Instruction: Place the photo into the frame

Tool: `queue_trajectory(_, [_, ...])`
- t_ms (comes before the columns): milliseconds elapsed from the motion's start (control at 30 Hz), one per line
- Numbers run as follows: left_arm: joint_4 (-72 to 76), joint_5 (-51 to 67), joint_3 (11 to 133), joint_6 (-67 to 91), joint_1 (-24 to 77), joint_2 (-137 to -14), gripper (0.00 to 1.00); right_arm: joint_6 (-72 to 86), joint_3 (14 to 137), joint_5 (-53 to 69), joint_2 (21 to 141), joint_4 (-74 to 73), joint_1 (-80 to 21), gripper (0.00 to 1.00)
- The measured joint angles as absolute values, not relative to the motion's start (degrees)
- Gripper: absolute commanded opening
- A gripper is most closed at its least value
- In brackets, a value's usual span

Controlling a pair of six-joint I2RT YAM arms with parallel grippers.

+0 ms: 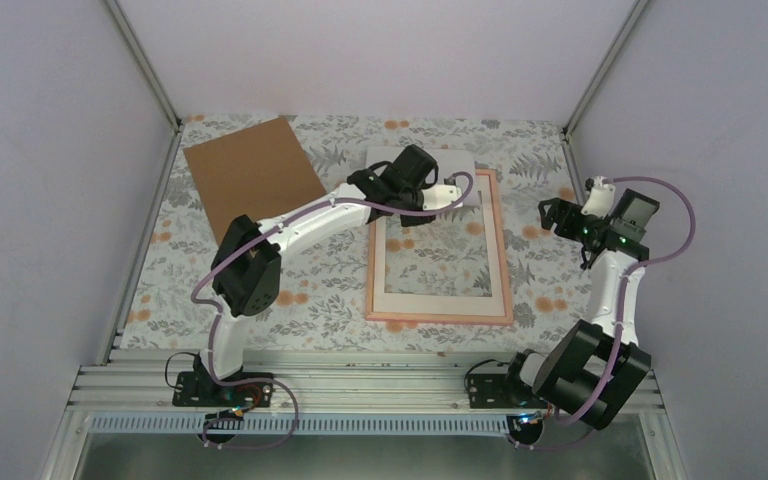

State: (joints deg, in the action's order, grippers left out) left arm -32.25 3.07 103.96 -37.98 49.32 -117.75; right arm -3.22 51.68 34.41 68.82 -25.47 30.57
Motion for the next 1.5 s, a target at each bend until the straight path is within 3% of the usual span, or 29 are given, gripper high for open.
queue_trajectory(400, [-30.11, 6.09, 94.41, -32.05, 56.42, -116.95, 0.02, -3.57, 51.7, 36.82, 68.1, -26.96, 32.03, 0.9])
queue_trajectory(1400, [-34.0, 7.68, 100.09, -24.34, 58.7, -119.96, 0.03, -6.76, 51.77, 36.95, 68.1, -28.4, 32.4, 0.9])
queue_trajectory(1467, [-33.74, 7.22, 99.96, -24.84, 58.7, -120.07, 0.06, -6.94, 51.77, 36.97, 68.1, -28.4, 32.4, 0.9])
queue_trajectory(1500, [-33.63, 7.07, 99.96, -25.02, 58.7, -120.18, 0.12, -7.03, 51.79, 36.95, 68.1, -28.4, 32.4, 0.9])
